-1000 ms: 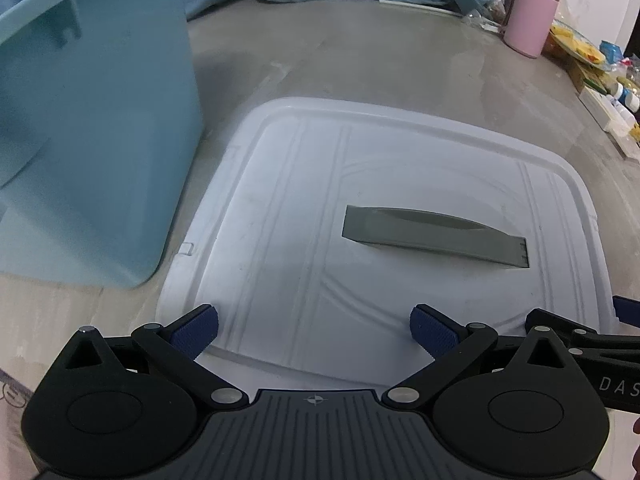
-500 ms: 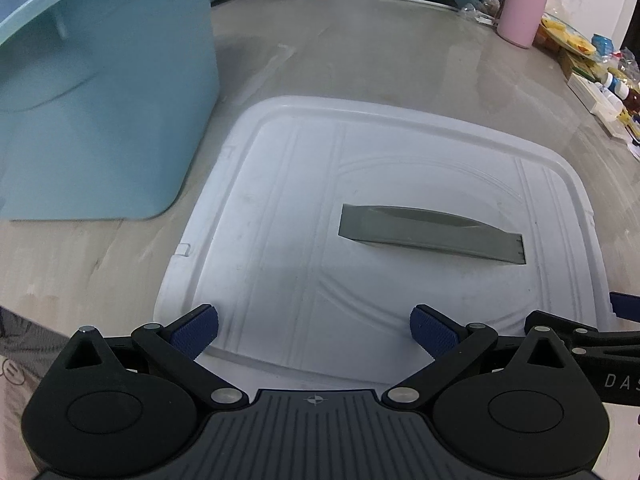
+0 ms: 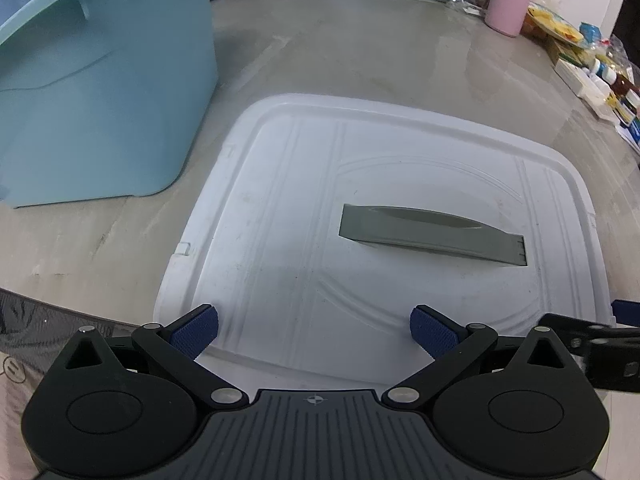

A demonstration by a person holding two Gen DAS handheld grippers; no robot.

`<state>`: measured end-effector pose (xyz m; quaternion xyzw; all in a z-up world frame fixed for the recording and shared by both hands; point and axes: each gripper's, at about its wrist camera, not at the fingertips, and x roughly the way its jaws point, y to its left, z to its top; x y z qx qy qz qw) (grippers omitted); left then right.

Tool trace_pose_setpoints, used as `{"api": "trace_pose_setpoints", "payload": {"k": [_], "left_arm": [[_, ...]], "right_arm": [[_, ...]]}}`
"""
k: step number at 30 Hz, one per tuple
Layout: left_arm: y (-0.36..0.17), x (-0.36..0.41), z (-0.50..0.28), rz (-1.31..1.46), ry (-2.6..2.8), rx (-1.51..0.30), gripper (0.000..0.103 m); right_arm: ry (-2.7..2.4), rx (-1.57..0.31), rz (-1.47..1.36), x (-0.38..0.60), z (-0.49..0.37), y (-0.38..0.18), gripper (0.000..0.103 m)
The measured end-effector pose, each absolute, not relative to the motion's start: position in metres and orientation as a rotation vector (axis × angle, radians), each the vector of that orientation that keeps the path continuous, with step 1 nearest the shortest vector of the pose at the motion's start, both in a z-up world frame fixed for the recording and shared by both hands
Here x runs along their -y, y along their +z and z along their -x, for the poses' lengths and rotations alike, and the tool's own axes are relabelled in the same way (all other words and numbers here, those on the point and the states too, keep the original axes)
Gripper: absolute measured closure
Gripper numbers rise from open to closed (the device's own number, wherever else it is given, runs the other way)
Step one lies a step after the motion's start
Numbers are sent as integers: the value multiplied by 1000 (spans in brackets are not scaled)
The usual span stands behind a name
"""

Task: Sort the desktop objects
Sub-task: 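Roll the right tool and lower it to the lid rim while the left tool hovers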

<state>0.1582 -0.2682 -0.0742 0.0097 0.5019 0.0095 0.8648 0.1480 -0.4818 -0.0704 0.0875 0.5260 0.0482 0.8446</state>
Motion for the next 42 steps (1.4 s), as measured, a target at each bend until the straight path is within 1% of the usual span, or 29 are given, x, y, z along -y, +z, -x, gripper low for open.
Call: {"api": "trace_pose_setpoints", "payload": {"k": [9,14,22,24,25,26,28,32,39,42], "left_arm": [[-75,266,-154,-38,2,-1067,0],[-73,265,-155,-42,-5,-1082,0],[-70,264,-155,-49,-13,-1094,0],[-70,264,-155,-49,-11,-1094,0],[-69,264,-155,-49,-9,-1094,0],[-70,264,-154,-47,-6,-1093,0],[-70,261,-155,-42,-2,-1090,0],[-69,259,-156,-32,5,-1082,0],[-70,256,-153,-27,-1,-1072,0],[-69,253,-152,-21,-17,-1085,0]], "right_arm": [[58,-1150,-306,505,-142,-79,2],[71,-1145,-536,521,-146,-96,2],[185,-1152,-827,527,-155,-131,2],[190,-1148,-857,528,-157,-137,6],[198,-1144,-867,529,-158,-139,9],[207,-1139,-870,530,-159,-138,15],[227,-1129,-863,530,-160,-136,22],[240,-1139,-872,528,-166,-133,25],[254,-1158,-893,529,-172,-136,28],[276,-1161,-890,532,-173,-135,32]]}}
